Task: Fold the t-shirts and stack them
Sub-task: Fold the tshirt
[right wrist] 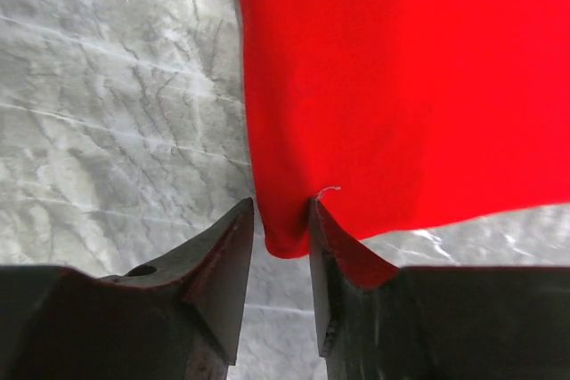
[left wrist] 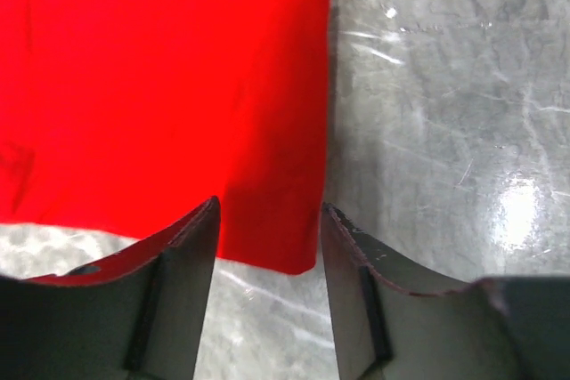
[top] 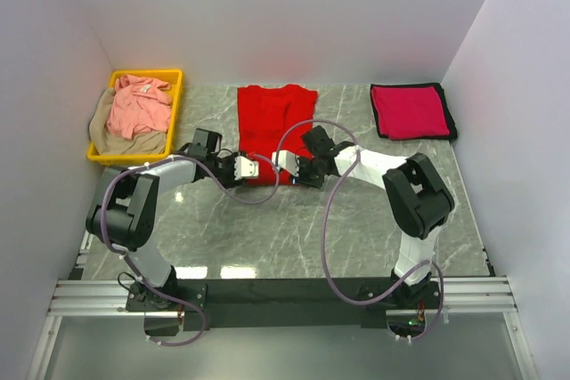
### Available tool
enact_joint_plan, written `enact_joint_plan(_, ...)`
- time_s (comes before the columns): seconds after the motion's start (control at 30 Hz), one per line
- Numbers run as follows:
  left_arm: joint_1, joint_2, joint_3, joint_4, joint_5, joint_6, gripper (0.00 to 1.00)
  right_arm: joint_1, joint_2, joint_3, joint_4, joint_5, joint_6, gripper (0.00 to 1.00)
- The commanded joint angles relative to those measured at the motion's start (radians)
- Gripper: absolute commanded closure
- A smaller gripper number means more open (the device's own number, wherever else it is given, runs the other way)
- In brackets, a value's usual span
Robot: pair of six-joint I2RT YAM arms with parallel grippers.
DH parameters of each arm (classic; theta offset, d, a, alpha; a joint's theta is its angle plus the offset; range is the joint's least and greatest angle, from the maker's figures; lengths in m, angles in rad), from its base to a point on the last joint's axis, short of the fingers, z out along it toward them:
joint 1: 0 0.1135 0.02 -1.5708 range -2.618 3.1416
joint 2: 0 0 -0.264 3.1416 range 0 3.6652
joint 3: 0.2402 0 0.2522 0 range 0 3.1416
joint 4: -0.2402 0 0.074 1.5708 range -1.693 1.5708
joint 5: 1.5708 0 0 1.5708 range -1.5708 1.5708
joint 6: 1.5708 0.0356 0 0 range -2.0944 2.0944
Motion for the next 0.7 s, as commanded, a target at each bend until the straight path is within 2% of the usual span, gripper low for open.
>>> enact_joint_plan(0.0, -0.015, 0.04, 0.024, 0.007, -0.006, 0.056, 0.47, 0.004, 0.014, 0.014, 0.02, 0.012, -0.006, 0.62)
enact_joint_plan(0.2, -0.016, 0.049, 0.022, -0.03, -0.014, 0.086, 0.51, 0.013, -0.008, -0.019, 0.01, 0.032, -0.002, 0.57)
enact_joint_plan(0.27, -0.018, 0.052, 0.008, -0.042, -0.027, 0.106, 0.54, 0.025, -0.005, -0.021, 0.014, 0.043, -0.006, 0.58)
enact_joint_plan(0.33, -0.021, 0.062, -0.001, -0.041, -0.046, 0.105, 0.58, 0.033, 0.017, -0.003, 0.004, 0.066, -0.001, 0.68)
enact_joint_plan(0.37, -0.022, 0.065, -0.001, -0.045, -0.052, 0.106, 0.66, 0.033, 0.029, 0.005, -0.001, 0.071, 0.008, 0.84)
enact_joint_plan(0.43, -0.024, 0.057, 0.001, -0.07, -0.056, 0.117, 0.75, 0.033, 0.026, 0.01, 0.002, 0.083, 0.02, 0.96)
enact_joint_plan(0.47, -0.024, 0.049, 0.002, -0.082, -0.052, 0.117, 0.84, 0.033, 0.012, 0.004, 0.005, 0.088, 0.028, 1.0)
enact_joint_plan(0.57, -0.024, -0.016, -0.007, -0.12, -0.014, 0.097, 0.99, 0.027, -0.055, -0.028, -0.01, 0.065, 0.048, 1.0)
enact_joint_plan(0.67, -0.045, -0.102, -0.024, -0.195, 0.025, 0.079, 0.99, 0.032, -0.154, -0.071, -0.048, 0.013, 0.074, 1.0)
